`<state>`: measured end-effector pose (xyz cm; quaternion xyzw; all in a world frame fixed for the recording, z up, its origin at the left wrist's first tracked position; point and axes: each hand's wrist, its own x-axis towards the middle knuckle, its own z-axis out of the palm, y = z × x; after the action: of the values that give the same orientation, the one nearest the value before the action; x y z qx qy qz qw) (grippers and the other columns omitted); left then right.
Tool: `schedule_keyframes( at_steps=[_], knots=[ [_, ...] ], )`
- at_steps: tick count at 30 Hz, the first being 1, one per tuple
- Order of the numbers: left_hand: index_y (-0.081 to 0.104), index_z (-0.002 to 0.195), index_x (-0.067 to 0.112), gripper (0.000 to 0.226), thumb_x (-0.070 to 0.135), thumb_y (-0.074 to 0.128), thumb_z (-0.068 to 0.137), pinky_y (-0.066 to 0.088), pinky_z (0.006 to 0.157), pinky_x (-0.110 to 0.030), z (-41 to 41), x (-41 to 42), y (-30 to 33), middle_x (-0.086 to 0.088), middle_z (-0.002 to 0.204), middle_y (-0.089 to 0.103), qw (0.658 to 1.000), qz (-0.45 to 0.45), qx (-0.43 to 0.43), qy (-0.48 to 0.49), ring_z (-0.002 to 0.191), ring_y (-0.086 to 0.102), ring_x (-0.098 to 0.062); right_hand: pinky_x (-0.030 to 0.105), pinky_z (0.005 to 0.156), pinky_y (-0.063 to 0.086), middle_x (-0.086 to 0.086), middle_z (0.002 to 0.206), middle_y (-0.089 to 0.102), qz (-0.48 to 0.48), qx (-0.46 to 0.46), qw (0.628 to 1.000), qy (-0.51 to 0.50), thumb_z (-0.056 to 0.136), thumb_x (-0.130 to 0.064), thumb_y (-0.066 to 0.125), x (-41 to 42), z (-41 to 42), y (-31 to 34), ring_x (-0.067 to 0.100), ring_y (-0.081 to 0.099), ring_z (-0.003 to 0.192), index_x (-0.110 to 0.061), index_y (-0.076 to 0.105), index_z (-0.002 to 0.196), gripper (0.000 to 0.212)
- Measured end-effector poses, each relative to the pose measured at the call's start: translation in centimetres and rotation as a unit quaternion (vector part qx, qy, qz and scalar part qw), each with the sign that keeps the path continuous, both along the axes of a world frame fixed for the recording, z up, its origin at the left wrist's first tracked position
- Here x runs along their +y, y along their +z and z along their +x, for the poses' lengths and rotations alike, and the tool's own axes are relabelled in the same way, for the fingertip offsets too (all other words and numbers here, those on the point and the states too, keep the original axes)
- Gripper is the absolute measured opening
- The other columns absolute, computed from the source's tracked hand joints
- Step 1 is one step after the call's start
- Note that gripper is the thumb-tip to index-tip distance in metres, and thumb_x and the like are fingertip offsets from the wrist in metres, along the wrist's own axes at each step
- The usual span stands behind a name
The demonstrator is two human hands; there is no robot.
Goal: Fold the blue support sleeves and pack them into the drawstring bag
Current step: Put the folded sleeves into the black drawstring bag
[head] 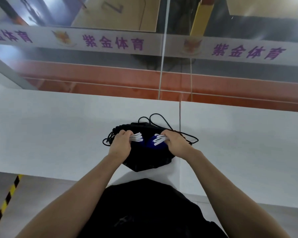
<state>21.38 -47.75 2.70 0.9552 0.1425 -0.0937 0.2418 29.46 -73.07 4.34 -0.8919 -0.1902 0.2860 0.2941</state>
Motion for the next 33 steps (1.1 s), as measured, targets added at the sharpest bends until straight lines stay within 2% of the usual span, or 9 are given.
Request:
schedule_keyframes(
  at_steps=[5,8,12,17,22,25,28,31,33],
  knots=[
    [0.060,0.113,0.024,0.036,0.000,0.045,0.089,0.053,0.084,-0.047,-0.2,0.4,-0.2,-0.001,0.107,0.050,0.999,0.020,0.041,-0.027,0.098,0.055,-0.025,0.037,0.074,0.050,0.000,0.099,0.064,-0.081,0.025,0.993,0.086,0.097,-0.005,0.045,1.7,1.0,-0.3,0.022,0.062,0.087,-0.025,0.058,0.111,0.027],
    [0.058,0.114,0.023,0.037,0.000,0.045,0.089,0.053,0.083,-0.049,0.1,1.3,-0.3,-0.002,0.106,0.050,0.998,0.030,0.042,-0.025,0.095,0.056,-0.028,0.041,0.078,0.052,0.002,0.101,0.064,-0.119,0.023,0.986,0.118,0.094,-0.005,0.046,2.5,1.5,-0.8,0.023,0.060,0.089,-0.021,0.060,0.109,0.026],
    [0.059,0.120,0.027,0.042,0.002,0.046,0.090,0.053,0.081,-0.046,1.6,1.9,0.3,0.000,0.110,0.054,0.992,0.052,0.078,-0.082,0.100,0.058,-0.027,0.044,0.086,0.053,0.004,0.104,0.067,-0.126,0.014,0.988,0.087,0.097,-0.007,0.047,3.5,1.4,-2.0,0.026,0.063,0.096,-0.018,0.062,0.110,0.023],
    [0.061,0.107,0.030,0.026,0.010,0.048,0.097,0.038,0.059,-0.032,4.9,1.2,1.5,0.003,0.097,0.057,0.969,0.109,0.126,-0.181,0.088,0.059,-0.022,0.047,0.098,0.051,0.005,0.121,0.063,-0.132,-0.014,0.990,0.055,0.099,-0.020,0.050,3.7,1.5,-2.6,0.028,0.060,0.113,-0.023,0.062,0.128,0.031],
    [0.061,0.110,0.023,0.023,0.012,0.044,0.098,0.048,0.071,-0.040,5.7,1.6,0.7,-0.004,0.103,0.061,0.962,0.076,0.177,-0.194,0.090,0.060,-0.025,0.047,0.108,0.046,0.004,0.143,0.055,-0.157,-0.013,0.987,0.040,0.100,-0.019,0.051,3.1,1.0,-2.5,0.029,0.051,0.132,-0.023,0.049,0.148,0.049],
    [0.061,0.105,0.017,0.017,0.015,0.046,0.098,0.054,0.080,-0.043,5.3,2.0,-0.7,-0.007,0.105,0.065,0.960,0.062,0.199,-0.187,0.092,0.062,-0.027,0.046,0.113,0.041,0.004,0.150,0.050,-0.167,-0.041,0.984,0.038,0.100,-0.019,0.054,2.9,0.1,-2.9,0.029,0.044,0.138,-0.021,0.045,0.152,0.053],
    [0.061,0.106,0.017,0.017,0.013,0.046,0.098,0.053,0.076,-0.041,4.6,1.9,-1.6,-0.006,0.105,0.066,0.964,0.083,0.173,-0.183,0.095,0.062,-0.025,0.045,0.119,0.034,0.003,0.155,0.045,-0.161,-0.071,0.984,0.033,0.099,-0.020,0.056,3.0,-0.8,-3.3,0.029,0.039,0.143,-0.020,0.044,0.153,0.056],
    [0.059,0.124,0.020,0.027,0.016,0.047,0.101,0.046,0.069,-0.039,4.0,1.7,-2.2,-0.006,0.114,0.063,0.968,0.110,0.136,-0.180,0.103,0.060,-0.027,0.045,0.123,0.028,0.003,0.162,0.036,-0.166,-0.066,0.984,0.025,0.100,-0.023,0.056,3.1,-1.6,-3.4,0.029,0.031,0.150,-0.019,0.032,0.160,0.064],
    [0.052,0.138,0.021,0.037,0.018,0.049,0.102,0.050,0.075,-0.041,3.5,1.7,-2.4,-0.006,0.124,0.061,0.969,0.113,0.124,-0.179,0.111,0.058,-0.027,0.045,0.124,0.025,0.004,0.166,0.030,-0.169,-0.064,0.983,0.024,0.101,-0.024,0.056,3.1,-2.1,-3.5,0.029,0.027,0.152,-0.018,0.026,0.163,0.069]
  ],
)
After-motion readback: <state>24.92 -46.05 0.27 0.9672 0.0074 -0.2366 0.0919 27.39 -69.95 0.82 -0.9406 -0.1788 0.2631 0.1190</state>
